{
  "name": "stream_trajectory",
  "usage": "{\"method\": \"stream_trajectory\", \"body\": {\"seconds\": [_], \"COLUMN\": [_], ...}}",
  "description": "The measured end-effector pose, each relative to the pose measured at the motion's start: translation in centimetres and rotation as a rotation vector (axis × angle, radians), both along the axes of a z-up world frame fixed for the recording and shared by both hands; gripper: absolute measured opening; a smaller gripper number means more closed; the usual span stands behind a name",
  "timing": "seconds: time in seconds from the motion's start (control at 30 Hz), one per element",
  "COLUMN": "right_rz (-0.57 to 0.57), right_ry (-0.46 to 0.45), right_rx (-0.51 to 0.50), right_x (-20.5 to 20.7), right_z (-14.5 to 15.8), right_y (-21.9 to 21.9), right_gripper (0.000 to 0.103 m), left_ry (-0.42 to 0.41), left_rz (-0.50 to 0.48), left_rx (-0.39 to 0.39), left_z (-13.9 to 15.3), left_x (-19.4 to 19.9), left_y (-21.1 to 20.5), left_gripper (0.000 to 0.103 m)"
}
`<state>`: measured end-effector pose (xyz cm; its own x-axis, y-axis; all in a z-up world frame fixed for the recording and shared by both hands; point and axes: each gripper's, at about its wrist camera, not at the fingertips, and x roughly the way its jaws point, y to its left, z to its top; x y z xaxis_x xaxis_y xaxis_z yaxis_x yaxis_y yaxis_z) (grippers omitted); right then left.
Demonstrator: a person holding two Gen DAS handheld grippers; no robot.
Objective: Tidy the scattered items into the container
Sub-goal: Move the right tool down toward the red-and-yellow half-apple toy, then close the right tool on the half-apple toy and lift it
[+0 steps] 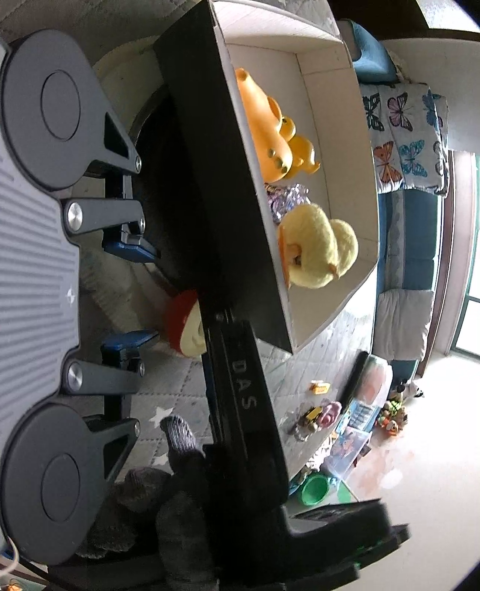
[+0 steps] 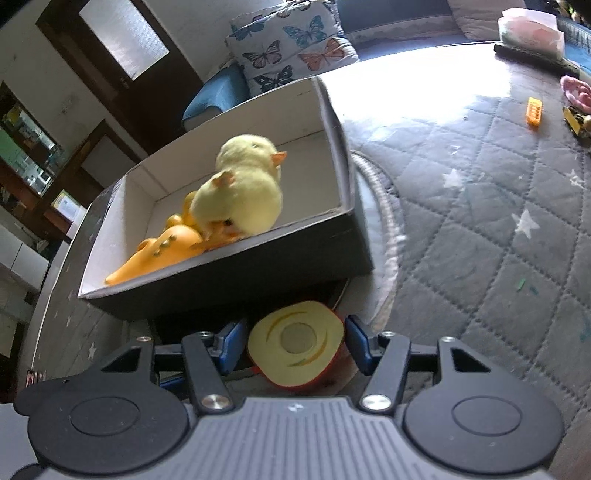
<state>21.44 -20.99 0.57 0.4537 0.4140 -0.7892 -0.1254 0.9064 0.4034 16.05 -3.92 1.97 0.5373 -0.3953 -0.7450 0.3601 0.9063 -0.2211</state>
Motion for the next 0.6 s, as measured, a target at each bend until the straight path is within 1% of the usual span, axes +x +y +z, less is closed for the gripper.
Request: {"method": "stream_trajectory", "body": {"seconds": [0.17,0.4,0.6], "right_rz": [0.032,0.043,0.031], "right_ry": [0.016,0.032,0.036], "right_rx": [-0.007,-0.009,-0.008], "right_x": [-0.6,-1.5,-2.1], "right_z": [0.2,0.6,0.6], "right_y": [1.3,2.4,2.8], "right_gripper": [0.059,0.059,0.059], "left_ry": [0.002,0.004,0.01], "left_rz": [-0.003,0.004,0.015], "left_rx": [-0.013,-0.027,-0.044], "left_z": [-0.2,-0.4,-0.5], "left_x": [-0.4,-0.7,-0.9], "left_y": [0.0,0.2,0.6], "left_gripper": [0.043,0.043,0.044]}}
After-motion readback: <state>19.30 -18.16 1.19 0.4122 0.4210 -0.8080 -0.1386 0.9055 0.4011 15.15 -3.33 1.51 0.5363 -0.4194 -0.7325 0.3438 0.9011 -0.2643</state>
